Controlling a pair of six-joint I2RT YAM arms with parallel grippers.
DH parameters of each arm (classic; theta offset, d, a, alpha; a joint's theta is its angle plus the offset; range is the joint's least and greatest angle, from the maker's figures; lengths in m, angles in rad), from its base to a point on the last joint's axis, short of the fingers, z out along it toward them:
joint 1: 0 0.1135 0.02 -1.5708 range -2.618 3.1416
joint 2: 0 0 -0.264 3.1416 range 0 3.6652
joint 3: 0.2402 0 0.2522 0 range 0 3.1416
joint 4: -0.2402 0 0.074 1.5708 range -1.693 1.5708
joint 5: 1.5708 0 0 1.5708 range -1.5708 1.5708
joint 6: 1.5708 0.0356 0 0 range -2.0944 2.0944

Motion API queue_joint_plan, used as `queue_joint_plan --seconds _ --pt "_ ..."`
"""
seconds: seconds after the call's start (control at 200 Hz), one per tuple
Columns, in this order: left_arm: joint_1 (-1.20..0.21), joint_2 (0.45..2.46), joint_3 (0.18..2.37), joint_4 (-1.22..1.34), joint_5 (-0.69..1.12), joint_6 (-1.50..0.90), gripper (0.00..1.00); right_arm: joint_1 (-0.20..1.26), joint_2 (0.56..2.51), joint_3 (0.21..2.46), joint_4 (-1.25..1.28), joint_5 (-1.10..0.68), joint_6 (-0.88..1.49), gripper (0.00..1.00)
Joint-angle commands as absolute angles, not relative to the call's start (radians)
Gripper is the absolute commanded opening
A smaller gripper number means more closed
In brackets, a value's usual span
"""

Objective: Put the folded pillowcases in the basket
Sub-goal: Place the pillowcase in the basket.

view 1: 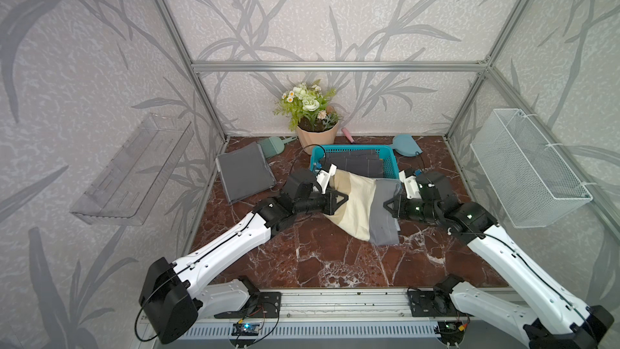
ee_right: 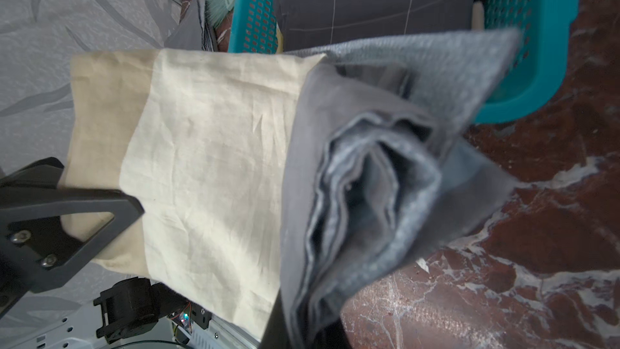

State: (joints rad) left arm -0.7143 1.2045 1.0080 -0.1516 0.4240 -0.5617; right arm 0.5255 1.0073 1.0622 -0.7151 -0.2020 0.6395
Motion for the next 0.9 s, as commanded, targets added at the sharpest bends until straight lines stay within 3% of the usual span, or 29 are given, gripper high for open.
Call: queue_joint_plan --seconds 0.0,0.335,0.65,0.895 --pt "-0.715 1.241 1.096 -0.127 0.354 -0.5 0.0 0.495 1.081 1.161 -0.745 -0.16 0.535 0.0" --pt "-0.649 1.465 1.169 -0.048 0.113 -0.434 0.0 0.338 1.345 1.394 -0.645 -0.15 0.392 0.0" --pt "-0.526 1.637 1.173 0.153 0.196 -0.473 0.0 0.23 1.57 1.44 -0.496 -0.169 0.352 0.0" --pt "-0.485 1.792 1.248 0.135 0.247 -0.462 0.0 0.202 1.698 1.454 -0.444 -0.173 0.35 0.0"
